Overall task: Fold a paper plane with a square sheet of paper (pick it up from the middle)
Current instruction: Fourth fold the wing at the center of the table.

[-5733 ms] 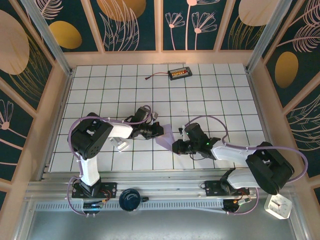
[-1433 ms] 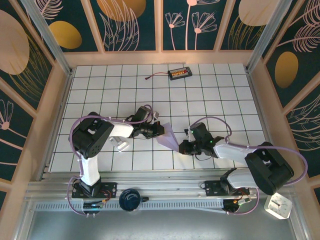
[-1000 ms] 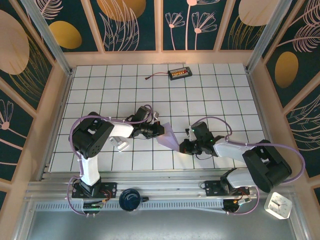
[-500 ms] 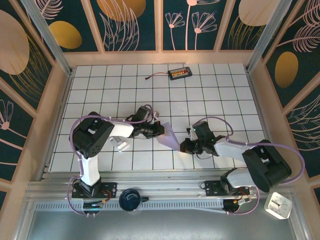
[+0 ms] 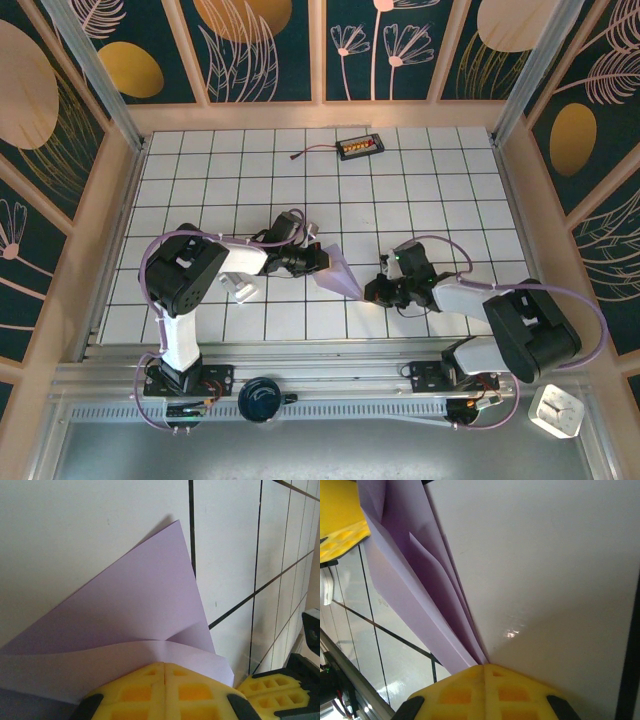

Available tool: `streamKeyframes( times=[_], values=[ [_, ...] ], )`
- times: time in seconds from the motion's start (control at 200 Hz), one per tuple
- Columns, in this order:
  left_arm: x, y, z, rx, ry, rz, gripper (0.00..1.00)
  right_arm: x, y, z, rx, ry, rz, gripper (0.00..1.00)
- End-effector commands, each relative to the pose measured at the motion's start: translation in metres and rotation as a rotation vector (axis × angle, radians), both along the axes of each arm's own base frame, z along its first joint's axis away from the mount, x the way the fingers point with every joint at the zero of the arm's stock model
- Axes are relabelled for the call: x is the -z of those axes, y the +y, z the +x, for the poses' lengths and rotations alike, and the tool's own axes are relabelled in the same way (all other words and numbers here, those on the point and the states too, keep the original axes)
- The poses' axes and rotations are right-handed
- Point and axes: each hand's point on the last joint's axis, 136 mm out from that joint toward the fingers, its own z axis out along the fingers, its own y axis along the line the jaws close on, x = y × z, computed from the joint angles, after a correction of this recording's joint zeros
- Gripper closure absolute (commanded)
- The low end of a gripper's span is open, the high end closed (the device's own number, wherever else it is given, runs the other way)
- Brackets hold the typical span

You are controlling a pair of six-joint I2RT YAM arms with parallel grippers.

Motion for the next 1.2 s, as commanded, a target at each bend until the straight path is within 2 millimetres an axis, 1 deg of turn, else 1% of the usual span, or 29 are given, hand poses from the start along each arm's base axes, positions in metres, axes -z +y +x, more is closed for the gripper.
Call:
streamKeyframes(
  times=[0.0, 0.14, 0.405, 0.515, 0.591, 0.661, 0.781, 0.866, 0.921, 0.931, 0.946, 0.971, 1.026, 1.196],
  values=[
    [0.023, 0.012, -0.005, -0.004, 0.039, 0.069, 0.96, 0.031, -0.021, -0.021, 0.047, 0.116, -0.092, 0.98],
    [0.022, 0.012, -0.004, -0.005, 0.037, 0.071, 0.96, 0.038, -0.028, -0.032, 0.054, 0.146, -0.113, 0.99],
    [0.023, 0.012, -0.003, -0.008, 0.038, 0.073, 0.96, 0.043, -0.039, -0.049, 0.083, 0.177, -0.129, 1.0],
    [0.023, 0.012, -0.003, -0.003, 0.036, 0.073, 0.96, 0.037, -0.04, -0.046, 0.097, 0.164, -0.132, 1.0],
    [0.024, 0.011, -0.003, 0.006, 0.035, 0.076, 0.96, 0.025, -0.038, -0.036, 0.106, 0.112, -0.124, 1.0],
    [0.025, 0.009, -0.003, 0.026, 0.029, 0.075, 0.96, 0.005, -0.03, -0.025, 0.1, 0.035, -0.073, 1.0],
    [0.027, 0.007, -0.003, 0.082, 0.003, 0.091, 0.96, -0.031, -0.015, -0.012, 0.063, -0.095, 0.001, 1.0],
    [0.028, 0.006, -0.005, 0.138, -0.007, 0.105, 0.95, -0.046, -0.007, -0.007, 0.038, -0.151, 0.031, 1.0],
    [0.034, 0.009, -0.012, 0.173, 0.006, 0.121, 0.95, -0.052, -0.001, -0.007, 0.013, -0.17, 0.047, 0.99],
    [0.027, 0.004, -0.007, 0.178, -0.013, 0.111, 0.95, -0.053, 0.001, -0.007, 0.009, -0.174, 0.05, 0.99],
    [0.025, 0.003, -0.005, 0.185, -0.022, 0.109, 0.95, -0.054, 0.002, -0.006, 0.004, -0.178, 0.052, 0.99],
    [0.024, 0.003, -0.006, 0.197, -0.029, 0.111, 0.95, -0.055, 0.004, -0.004, 0.002, -0.184, 0.055, 0.99],
    [0.023, 0.003, -0.007, 0.224, -0.038, 0.116, 0.95, -0.059, 0.016, -0.009, -0.046, -0.193, 0.065, 0.99],
    [0.023, 0.0, -0.007, 0.268, -0.043, 0.122, 0.95, -0.051, 0.045, -0.012, -0.135, -0.181, 0.034, 0.99]
  ],
)
